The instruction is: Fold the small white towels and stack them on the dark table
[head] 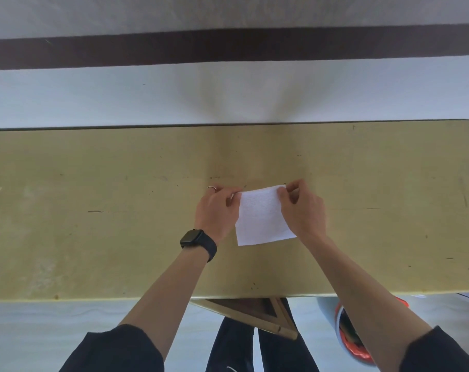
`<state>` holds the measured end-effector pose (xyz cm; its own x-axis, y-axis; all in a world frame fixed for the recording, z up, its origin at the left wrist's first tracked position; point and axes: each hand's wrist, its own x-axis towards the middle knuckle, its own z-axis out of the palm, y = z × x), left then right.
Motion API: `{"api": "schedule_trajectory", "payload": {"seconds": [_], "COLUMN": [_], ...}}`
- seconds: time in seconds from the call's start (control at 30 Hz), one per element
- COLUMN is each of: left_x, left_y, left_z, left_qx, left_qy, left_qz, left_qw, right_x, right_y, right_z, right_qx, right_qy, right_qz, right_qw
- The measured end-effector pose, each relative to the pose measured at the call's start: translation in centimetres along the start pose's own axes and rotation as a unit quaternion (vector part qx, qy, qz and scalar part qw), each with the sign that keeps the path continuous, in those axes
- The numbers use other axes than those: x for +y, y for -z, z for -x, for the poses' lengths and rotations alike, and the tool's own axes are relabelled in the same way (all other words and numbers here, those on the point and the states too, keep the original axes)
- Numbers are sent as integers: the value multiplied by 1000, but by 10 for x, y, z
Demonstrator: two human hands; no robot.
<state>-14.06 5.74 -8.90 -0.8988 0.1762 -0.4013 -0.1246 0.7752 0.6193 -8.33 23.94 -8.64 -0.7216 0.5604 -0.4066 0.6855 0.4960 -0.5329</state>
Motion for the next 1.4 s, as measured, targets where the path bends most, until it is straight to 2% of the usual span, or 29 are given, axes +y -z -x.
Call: {"api": "schedule_trajectory", "payload": {"seconds": [0.07, 0.13, 0.2, 0.27, 0.37, 0.47, 0.57, 0.73, 0.87, 0.9, 0.97, 1.03, 1.1, 1.13, 1.3, 1.4], "left_x": [1, 1, -4, -12, -27, -38, -43, -55, -68, -66, -53, -30, -10, -3, 6, 8], "left_y": [-2, -6, -13, -24, -40, -49, -50, -52, -47, -45, -39, -31, -27, -27, -30, -24], "left_z": [3, 7, 15, 24, 35, 34, 36, 66, 104, 111, 119, 120, 116, 112, 95, 94], "left_qx": [-2, 23, 81, 103, 49, 15, 2, -13, -20, -13, 22, 45, 24, 17, -11, -21], "left_qy": [-7, -51, -125, -192, -217, -201, -199, -225, -224, -208, -131, 7, 142, 183, 275, 256], "left_qz": [-22, -113, -189, -216, -260, -265, -269, -279, -263, -248, -206, -149, -107, -94, 19, 96], "left_qw": [1000, 992, 971, 952, 940, 943, 943, 934, 938, 946, 970, 988, 984, 978, 961, 962], "right_x": [-1, 1, 8, 18, 38, 47, 49, 68, 68, 64, 52, 42, 33, 28, 11, 13], "right_y": [1, -1, -6, -16, -34, -41, -42, -46, -48, -45, -35, -26, -22, -21, -10, -3], "right_z": [0, 5, 16, 30, 42, 41, 43, 84, 125, 130, 131, 125, 115, 110, 95, 96], "right_qx": [4, 30, 94, 133, 91, 25, -10, -13, -3, 12, 40, 40, 14, -2, -80, -109], "right_qy": [-5, 8, 81, 183, 276, 276, 254, 234, 226, 213, 121, -3, -85, -106, -190, -193], "right_qz": [11, 33, 53, 79, 143, 190, 218, 222, 171, 148, 82, 11, -27, -37, -95, -114], "right_qw": [1000, 999, 991, 971, 946, 942, 942, 947, 959, 966, 989, 999, 996, 994, 974, 968]}}
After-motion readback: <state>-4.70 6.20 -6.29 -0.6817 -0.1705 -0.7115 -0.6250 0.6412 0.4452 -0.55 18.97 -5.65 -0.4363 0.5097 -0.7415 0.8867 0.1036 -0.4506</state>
